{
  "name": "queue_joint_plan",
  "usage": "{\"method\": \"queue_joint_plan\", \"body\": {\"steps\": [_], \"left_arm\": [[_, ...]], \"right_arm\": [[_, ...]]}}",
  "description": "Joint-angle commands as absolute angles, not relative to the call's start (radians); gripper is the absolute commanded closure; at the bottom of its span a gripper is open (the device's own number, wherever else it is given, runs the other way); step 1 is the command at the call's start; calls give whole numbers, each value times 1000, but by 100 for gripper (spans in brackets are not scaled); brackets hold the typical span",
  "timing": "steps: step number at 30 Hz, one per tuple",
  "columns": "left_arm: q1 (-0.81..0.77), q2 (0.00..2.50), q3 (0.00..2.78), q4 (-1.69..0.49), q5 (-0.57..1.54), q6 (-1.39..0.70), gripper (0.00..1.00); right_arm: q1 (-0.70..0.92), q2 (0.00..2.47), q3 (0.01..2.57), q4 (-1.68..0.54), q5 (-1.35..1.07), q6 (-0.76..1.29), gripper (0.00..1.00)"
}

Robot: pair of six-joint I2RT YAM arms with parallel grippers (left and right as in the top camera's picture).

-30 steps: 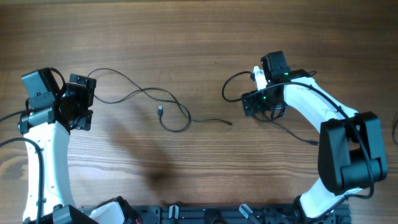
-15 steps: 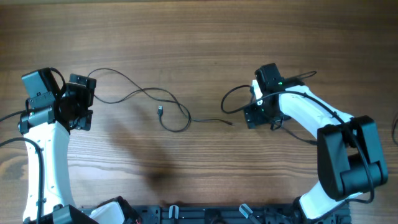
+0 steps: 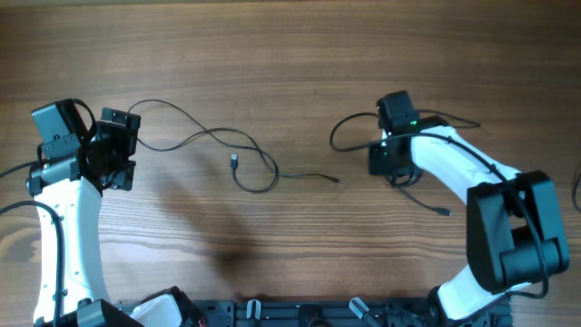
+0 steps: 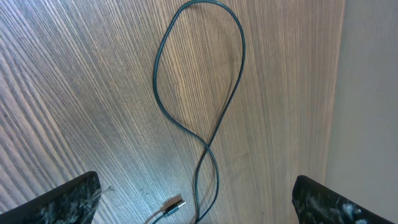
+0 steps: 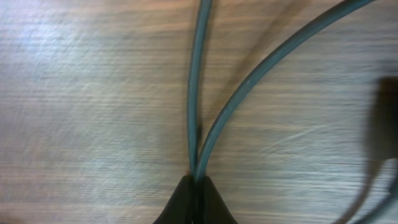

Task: Untangle cables

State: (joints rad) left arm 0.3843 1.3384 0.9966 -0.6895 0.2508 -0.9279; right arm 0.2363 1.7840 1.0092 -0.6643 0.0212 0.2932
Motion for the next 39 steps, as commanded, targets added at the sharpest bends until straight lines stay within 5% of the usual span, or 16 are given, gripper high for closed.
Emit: {"method": "queue_joint_plan", "body": {"steps": [1,9,21,35,39], "left_arm": [[379,1341,1015,-689,237,-920,0],[379,1341,1015,-689,237,-920,0],[379,1341,1015,-689,237,-920,0],[379,1341,1015,-689,237,-920,0],[379,1341,1015,-689,237,-920,0]], "right_arm": [[150,1753,1144,-699,93,296,96],[-42,1696,1356,-669,139,43,95],[-269,1715,1355,-196,99,-282,96],[-461,1868,1355,254,144,-449,96],[-456,1911,1355,177,-6,-459,95]]}}
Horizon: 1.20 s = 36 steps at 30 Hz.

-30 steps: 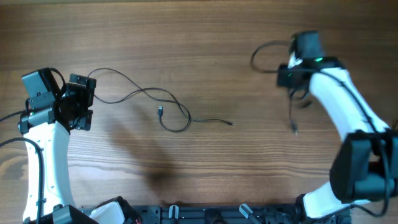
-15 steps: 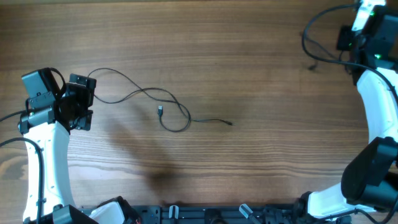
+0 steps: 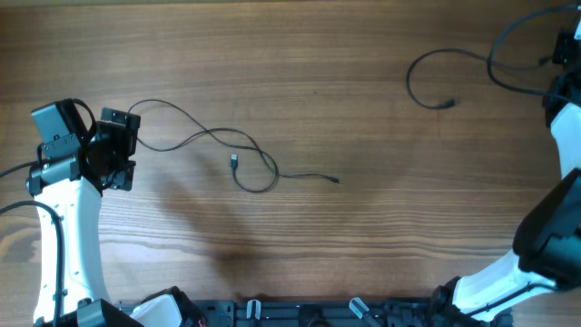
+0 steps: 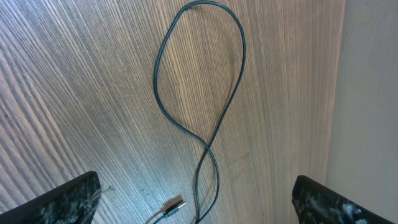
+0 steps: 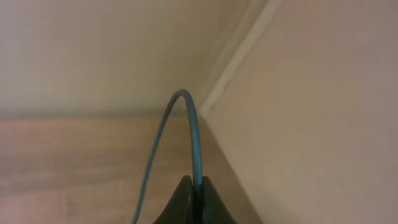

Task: Untangle cables

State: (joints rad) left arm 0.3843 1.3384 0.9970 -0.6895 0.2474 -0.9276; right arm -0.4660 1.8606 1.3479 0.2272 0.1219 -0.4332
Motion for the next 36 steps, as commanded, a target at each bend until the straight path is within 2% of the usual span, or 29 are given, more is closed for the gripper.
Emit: {"method": "queue_joint_plan", "body": {"steps": [1,6,10,16,21,27,29,36], "left_arm": [[379,1341,1015,-689,237,-920,0],[379,1341,1015,-689,237,-920,0],[379,1341,1015,-689,237,-920,0],[379,1341,1015,-689,237,-920,0],[379,1341,1015,-689,237,-920,0],[379,1341,1015,-689,237,-920,0],[379,1341,1015,-689,237,-920,0],[379,1341,1015,-689,237,-920,0]], "right_arm": [[-444,1914,1355,141,-68,-437,95],[-319,1914,1355,1,-239,-364,95],[-160,1924,1353,-114,-233,-371,95],[-63,1959,1330,-172,-111,-385,92],[-57,2028,1330,-197,-113,-381,73],[-57,2076,1330,-261,-113,-360,12],[-57,2080,1330,-263,-113,-360,0],[-57,2105,1330,-248,-113,-364,0]]}}
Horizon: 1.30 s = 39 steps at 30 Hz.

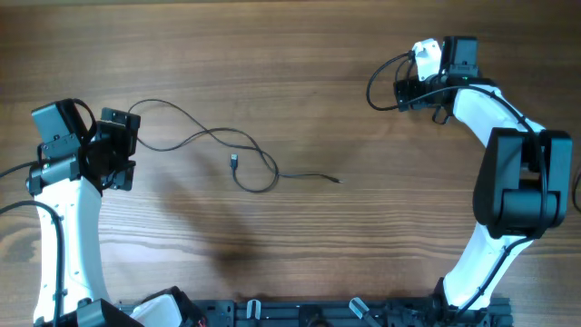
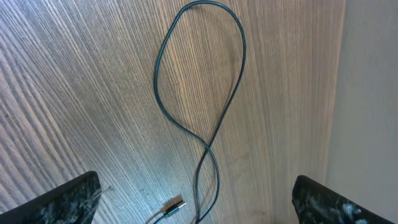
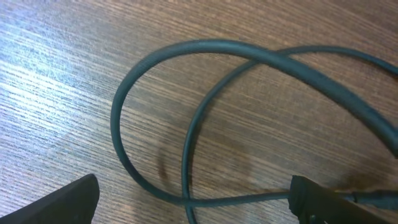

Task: Untangle cables

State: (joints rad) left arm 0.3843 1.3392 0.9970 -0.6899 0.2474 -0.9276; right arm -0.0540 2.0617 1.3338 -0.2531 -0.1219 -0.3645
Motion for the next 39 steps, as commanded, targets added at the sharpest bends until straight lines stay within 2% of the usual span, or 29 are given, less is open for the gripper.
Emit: {"method": "queue_joint_plan", "body": {"steps": [1,3,6,9,10,11,17,20,23,29,33,36,37,39], "left_arm": [[379,1341,1015,-689,237,-920,0],[379,1341,1015,-689,237,-920,0],[379,1341,1015,-689,237,-920,0],[379,1341,1015,-689,237,-920,0],[379,1341,1015,-689,237,-920,0],[379,1341,1015,-689,237,-920,0],[379,1341,1015,-689,237,-920,0],[379,1341,1015,-689,237,-920,0],[379,1341,1015,-689,237,-920,0],[379,1341,1015,-689,237,-920,0],[379,1341,1015,-689,237,-920,0],[379,1341,1015,-689,237,-920,0],[379,1341,1015,-689,237,-920,0],[379,1341,1015,-689,237,-920,0]], "right_arm": [[-57,2118,1330,-251,-113,-363,1],[-57,2138,1330,-265,-114,-361,5],[-57,2150,1330,-307,-125,-358,27],[-57,2150,1330,-355,-125,-321,73],[-57,2150,1330,-369,-125,-289,93],[-57,2150,1330,-384,-125,-256,96],[-93,2105,1395,-427,-7,-147,96],[-156,2072,1501,-447,99,-171,96],[-235,2071,1599,-419,150,-291,96],[-429,2082,1613,-116,68,-438,96],[-536,2144,1613,39,-47,-445,96],[-573,2220,1613,96,-47,-430,94],[-578,2238,1613,98,-47,-406,87],[-581,2271,1613,97,-47,-359,43]]}}
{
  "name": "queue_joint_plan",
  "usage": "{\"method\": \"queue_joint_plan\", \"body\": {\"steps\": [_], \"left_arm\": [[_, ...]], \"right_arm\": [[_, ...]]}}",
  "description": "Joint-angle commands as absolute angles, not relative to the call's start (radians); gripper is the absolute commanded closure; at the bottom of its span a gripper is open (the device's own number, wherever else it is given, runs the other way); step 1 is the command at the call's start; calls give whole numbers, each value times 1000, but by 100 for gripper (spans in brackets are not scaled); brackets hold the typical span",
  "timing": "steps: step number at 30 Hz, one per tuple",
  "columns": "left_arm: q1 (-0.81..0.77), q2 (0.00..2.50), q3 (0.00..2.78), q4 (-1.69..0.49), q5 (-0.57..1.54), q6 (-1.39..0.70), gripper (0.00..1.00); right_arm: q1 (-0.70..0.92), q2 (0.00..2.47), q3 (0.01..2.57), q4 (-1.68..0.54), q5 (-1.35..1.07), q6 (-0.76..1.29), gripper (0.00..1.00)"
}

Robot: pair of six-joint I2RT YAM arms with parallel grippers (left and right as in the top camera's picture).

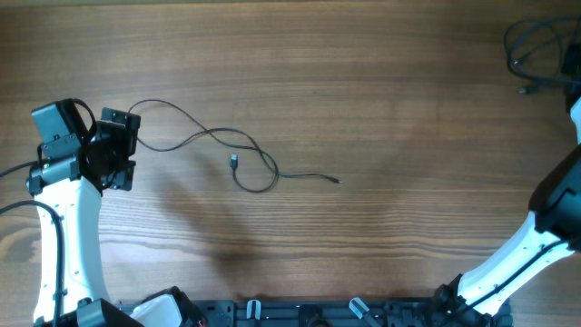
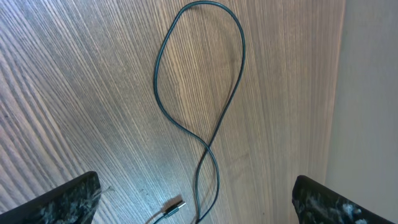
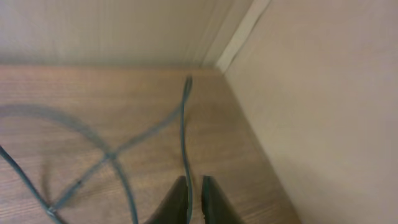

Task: Untangle cables

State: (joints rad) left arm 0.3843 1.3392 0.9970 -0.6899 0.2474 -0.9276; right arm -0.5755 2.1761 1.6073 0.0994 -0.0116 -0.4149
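Observation:
A thin dark cable (image 1: 227,150) snakes over the wooden table (image 1: 363,254) from my left gripper (image 1: 116,150) to the middle. In the left wrist view its loop (image 2: 199,81) and one plug (image 2: 176,204) lie ahead of the open left gripper (image 2: 196,202), which holds nothing. A second dark cable (image 1: 528,41) is bunched in the far right corner. My right gripper (image 3: 194,190) has its jaws nearly together, with a strand of that cable (image 3: 184,124) running out from between them. In the overhead view the right gripper is out of frame.
A pale wall (image 3: 311,93) meets the table's right edge just beside the right gripper. The right arm (image 1: 567,182) runs along the table's right border. The arms' dark base rail (image 1: 300,313) lines the front edge.
The right gripper was open over the second cable's loops at the back, right of the middle. Now it is shut on a strand in the far right corner, and that cable lies there too.
The right gripper first held the second cable right of the table's middle. Then it held it up at the far right corner. Then it stood open over the cable further left at the back, and now grips it in the corner again. The left arm and its cable stayed still.

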Motion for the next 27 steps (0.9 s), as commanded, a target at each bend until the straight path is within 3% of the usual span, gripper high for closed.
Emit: {"method": "queue_joint_plan", "body": {"steps": [1,3,4,7,16,20,27], "left_arm": [[379,1341,1015,-689,237,-920,0],[379,1341,1015,-689,237,-920,0],[379,1341,1015,-689,237,-920,0],[379,1341,1015,-689,237,-920,0],[379,1341,1015,-689,237,-920,0],[379,1341,1015,-689,237,-920,0],[379,1341,1015,-689,237,-920,0]], "right_arm": [[-582,2284,1613,95,-47,-334,28],[-582,2288,1613,84,-47,-259,2],[-582,2281,1613,84,-47,-197,0],[-582,2244,1613,72,-54,-107,0],[-547,2075,1613,-171,-532,96,0],[-443,2067,1613,-334,-658,109,0],[-158,2067,1613,-613,-675,94,0]]}}
